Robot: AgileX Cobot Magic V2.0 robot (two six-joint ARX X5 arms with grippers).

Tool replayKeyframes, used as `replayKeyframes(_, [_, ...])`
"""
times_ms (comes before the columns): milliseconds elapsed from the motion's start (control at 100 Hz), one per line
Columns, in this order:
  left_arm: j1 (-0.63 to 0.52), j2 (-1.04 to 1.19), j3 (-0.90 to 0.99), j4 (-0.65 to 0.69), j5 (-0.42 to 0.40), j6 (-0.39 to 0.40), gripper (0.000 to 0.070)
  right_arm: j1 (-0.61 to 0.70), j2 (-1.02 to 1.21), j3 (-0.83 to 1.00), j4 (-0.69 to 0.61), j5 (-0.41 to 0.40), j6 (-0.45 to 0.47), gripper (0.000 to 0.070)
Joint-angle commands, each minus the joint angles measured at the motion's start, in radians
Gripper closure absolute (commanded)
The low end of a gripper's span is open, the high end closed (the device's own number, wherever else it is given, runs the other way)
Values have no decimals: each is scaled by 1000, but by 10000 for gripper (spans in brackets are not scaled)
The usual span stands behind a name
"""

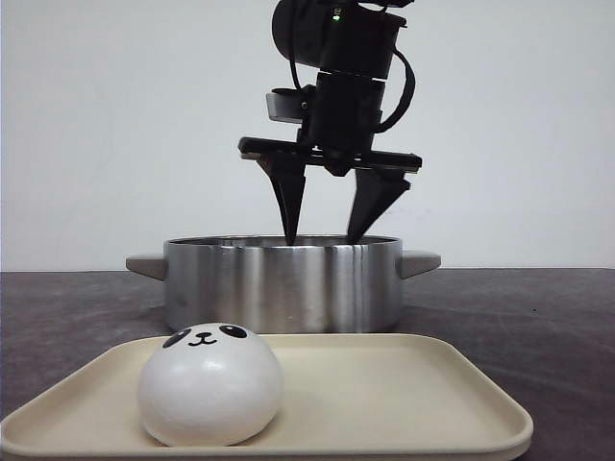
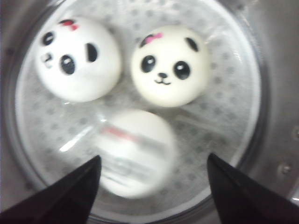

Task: Steam buns
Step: 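Lift the bun with the right gripper and carry it over the pot, then open the right gripper to drop the bun into the pot, withdraw, then lower the left gripper onto the last panda bun and close it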

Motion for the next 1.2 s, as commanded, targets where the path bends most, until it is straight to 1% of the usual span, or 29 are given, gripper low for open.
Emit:
replayKeyframes(0, [-7, 5, 18, 6, -2, 0, 188, 9, 12, 16, 1, 10, -3, 224])
replayKeyframes(80, [-7, 5, 18, -8, -2, 0, 188, 4, 9, 28, -32, 11, -3, 233])
replayKeyframes(100, [-7, 5, 18, -13, -2, 0, 188, 2, 5, 33, -44, 13, -3, 250])
replayKeyframes(120, [-7, 6, 18, -19, -2, 0, 188, 2, 2, 40, -57, 15, -3, 285])
replayKeyframes(150, [-7, 10, 17, -29, -2, 0, 188, 2, -3, 51, -77, 16, -4, 380])
replayKeyframes(180, [-7, 12, 17, -38, -2, 0, 188, 2, -13, 63, -97, 16, -6, 516])
replayKeyframes(210, [-7, 14, 15, -49, -2, 0, 188, 2, -25, 75, -115, 19, -11, 669])
replayKeyframes(220, [-7, 15, 15, -53, -2, -1, 188, 3, -30, 79, -119, 20, -13, 700])
replayKeyframes(240, [-7, 19, 13, -61, -2, -1, 188, 4, -43, 85, -124, 23, -13, 700])
replayKeyframes(260, [-7, 23, 10, -66, -2, -2, 188, 6, -58, 89, -124, 25, -13, 680])
replayKeyframes(330, [-7, 32, -8, -76, 2, -18, 188, 26, -126, 90, -106, 26, -11, 682])
replayKeyframes(380, [-7, 39, -31, -78, 14, -35, 188, 46, -186, 90, -94, 40, -8, 682])
replayKeyframes(440, [-8, 49, -74, -69, 46, -60, 188, 81, -266, 90, -89, 58, -3, 682])
replayKeyframes(530, [-10, 67, -155, -48, 119, -86, 188, 152, -394, 90, -86, 82, -4, 683])
replayKeyframes(630, [-21, 107, -260, -19, 192, -102, 187, 248, -531, 90, -76, 141, -3, 683])
replayKeyframes(720, [-39, 165, -346, 14, 242, -106, 187, 341, -634, 90, -57, 227, -3, 684])
replayKeyframes(830, [-70, 258, -414, 56, 262, -106, 186, 438, -724, 90, -38, 335, -3, 684])
replayKeyframes(950, [-114, 383, -431, 101, 261, -97, 185, 491, -781, 90, -63, 411, -3, 684])
replayKeyframes(1010, [-133, 444, -431, 126, 261, -98, 185, 500, -797, 90, -88, 429, 2, 684])
replayKeyframes(1060, [-148, 494, -431, 146, 261, -99, 185, 506, -809, 90, -104, 433, 37, 684])
replayKeyframes(1110, [-163, 539, -431, 159, 261, -99, 185, 511, -816, 90, -106, 432, 59, 684])
replayKeyframes(1190, [-186, 609, -431, 172, 261, -99, 185, 527, -826, 90, -102, 432, 65, 684])
